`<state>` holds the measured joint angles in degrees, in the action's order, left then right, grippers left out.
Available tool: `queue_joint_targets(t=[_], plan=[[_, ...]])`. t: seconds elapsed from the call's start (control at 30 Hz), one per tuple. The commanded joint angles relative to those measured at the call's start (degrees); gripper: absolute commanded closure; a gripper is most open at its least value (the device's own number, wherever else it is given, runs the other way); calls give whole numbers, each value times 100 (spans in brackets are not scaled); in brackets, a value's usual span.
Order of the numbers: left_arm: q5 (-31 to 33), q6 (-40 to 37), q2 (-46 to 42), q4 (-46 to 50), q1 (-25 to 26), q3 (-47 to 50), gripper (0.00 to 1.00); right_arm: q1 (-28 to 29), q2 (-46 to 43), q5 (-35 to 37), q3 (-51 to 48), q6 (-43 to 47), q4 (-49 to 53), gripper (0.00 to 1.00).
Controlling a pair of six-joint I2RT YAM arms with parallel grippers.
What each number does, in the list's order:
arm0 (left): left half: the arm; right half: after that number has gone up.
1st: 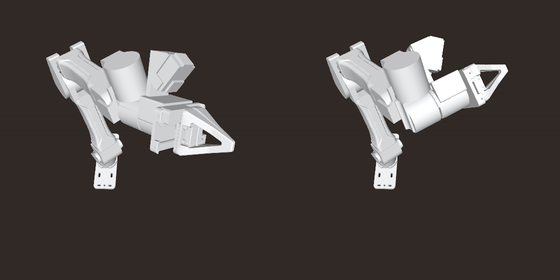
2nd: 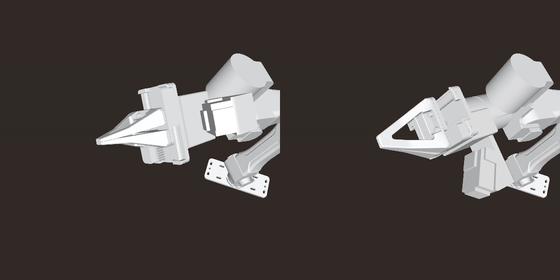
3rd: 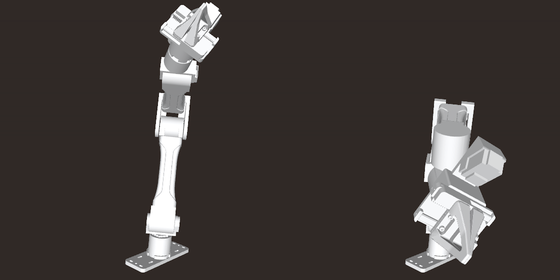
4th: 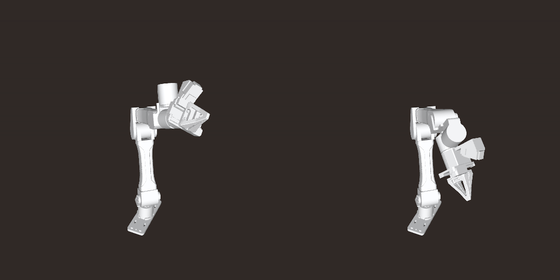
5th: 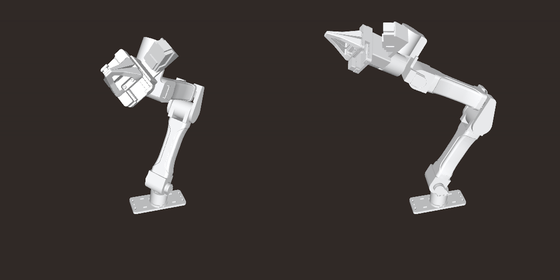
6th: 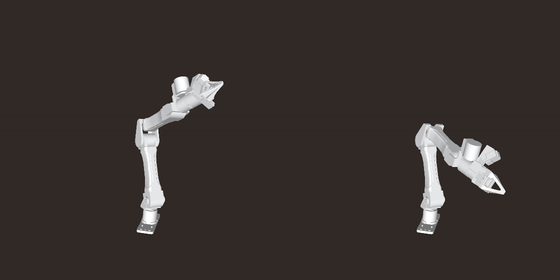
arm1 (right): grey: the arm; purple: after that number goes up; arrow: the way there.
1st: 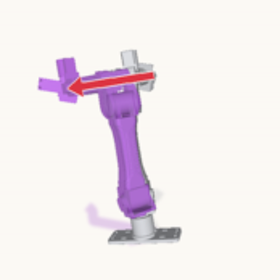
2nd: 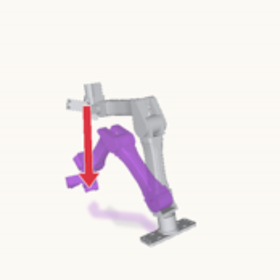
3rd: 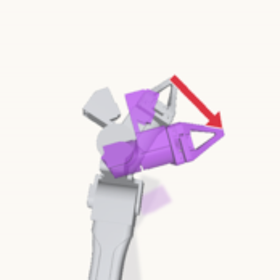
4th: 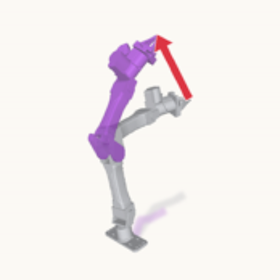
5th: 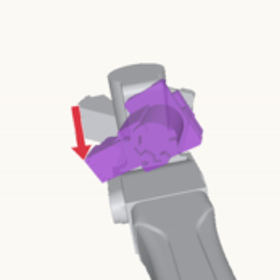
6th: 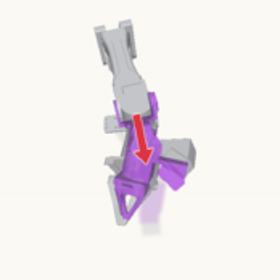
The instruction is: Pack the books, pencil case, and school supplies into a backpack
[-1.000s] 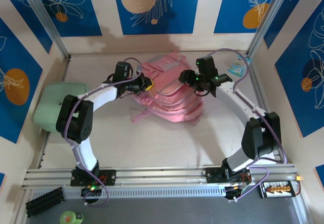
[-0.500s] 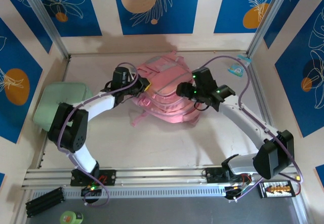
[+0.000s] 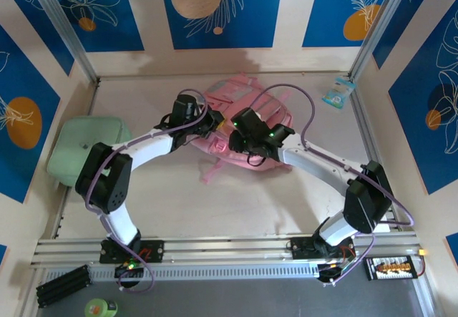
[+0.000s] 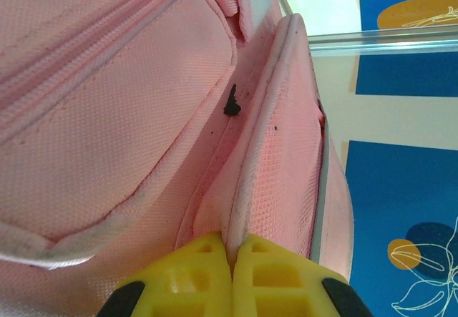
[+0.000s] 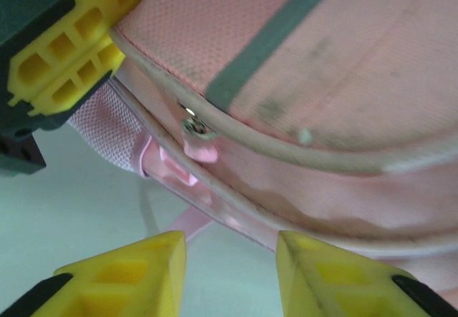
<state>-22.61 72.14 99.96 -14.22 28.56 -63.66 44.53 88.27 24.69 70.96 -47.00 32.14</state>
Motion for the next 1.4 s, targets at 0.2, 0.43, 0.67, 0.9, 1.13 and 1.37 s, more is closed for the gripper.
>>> queue_joint_targets(t=[0.2,0.43,0.67,0.9,1.13,1.37], plan=[[-341,81,73,-617,157,-470,100,99,742,1021,732,-381,-239,65],[-367,39,59,-595,157,-449,100,30,1162,1684,1196,-666,195,71],[-351,-94,83,-562,17,-401,100,-50,990,1779,890,-673,328,88],[-516,-317,252,-538,-264,-403,100,-270,62,1569,-306,-41,2,93],[-612,-534,261,-492,-473,-206,100,-953,-558,1049,-1058,604,-247,94],[-843,-698,348,-438,-565,-215,100,-1342,-407,-1199,-975,1917,-1094,93]])
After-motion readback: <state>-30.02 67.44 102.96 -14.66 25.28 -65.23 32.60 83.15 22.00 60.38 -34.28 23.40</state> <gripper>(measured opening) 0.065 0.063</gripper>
